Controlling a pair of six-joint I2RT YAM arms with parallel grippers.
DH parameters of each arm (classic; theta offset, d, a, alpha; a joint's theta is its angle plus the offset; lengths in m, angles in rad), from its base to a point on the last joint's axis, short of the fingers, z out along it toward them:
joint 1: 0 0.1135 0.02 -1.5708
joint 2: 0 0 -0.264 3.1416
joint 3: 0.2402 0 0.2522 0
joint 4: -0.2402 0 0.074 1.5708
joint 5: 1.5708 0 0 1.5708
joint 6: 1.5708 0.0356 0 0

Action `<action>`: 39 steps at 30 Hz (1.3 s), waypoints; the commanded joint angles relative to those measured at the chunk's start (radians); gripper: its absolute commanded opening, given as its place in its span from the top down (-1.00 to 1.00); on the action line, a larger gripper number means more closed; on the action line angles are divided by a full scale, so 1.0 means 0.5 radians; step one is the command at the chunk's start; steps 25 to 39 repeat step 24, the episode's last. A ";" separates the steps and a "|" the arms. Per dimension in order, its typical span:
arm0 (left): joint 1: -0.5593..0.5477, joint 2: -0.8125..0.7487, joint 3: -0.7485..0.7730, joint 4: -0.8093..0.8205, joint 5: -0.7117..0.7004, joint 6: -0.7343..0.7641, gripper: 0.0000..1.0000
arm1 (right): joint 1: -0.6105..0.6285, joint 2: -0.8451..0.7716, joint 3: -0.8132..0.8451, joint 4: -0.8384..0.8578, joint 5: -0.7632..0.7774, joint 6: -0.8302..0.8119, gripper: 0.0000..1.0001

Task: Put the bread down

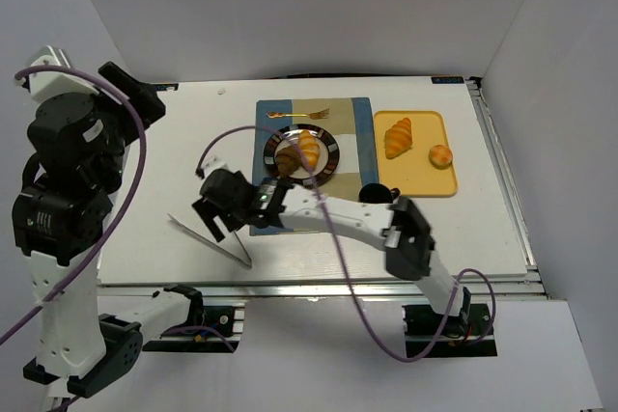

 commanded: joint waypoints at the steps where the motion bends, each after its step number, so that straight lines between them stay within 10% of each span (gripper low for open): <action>1: 0.003 -0.050 0.002 0.162 -0.108 0.017 -0.96 | -0.068 -0.530 -0.114 -0.220 0.213 0.000 -0.79; 7: 0.003 -0.050 -0.176 0.211 -0.179 0.026 -0.96 | -0.500 -1.585 -1.138 -0.172 0.197 0.276 -0.79; 14: 0.003 0.017 -0.489 0.291 -0.186 -0.010 -0.96 | -0.770 -2.248 -1.308 -0.423 0.479 0.280 -0.79; 39: 0.006 0.229 -0.510 0.358 -0.007 -0.063 -0.96 | -0.783 -2.252 -1.412 -0.476 0.496 0.354 -0.79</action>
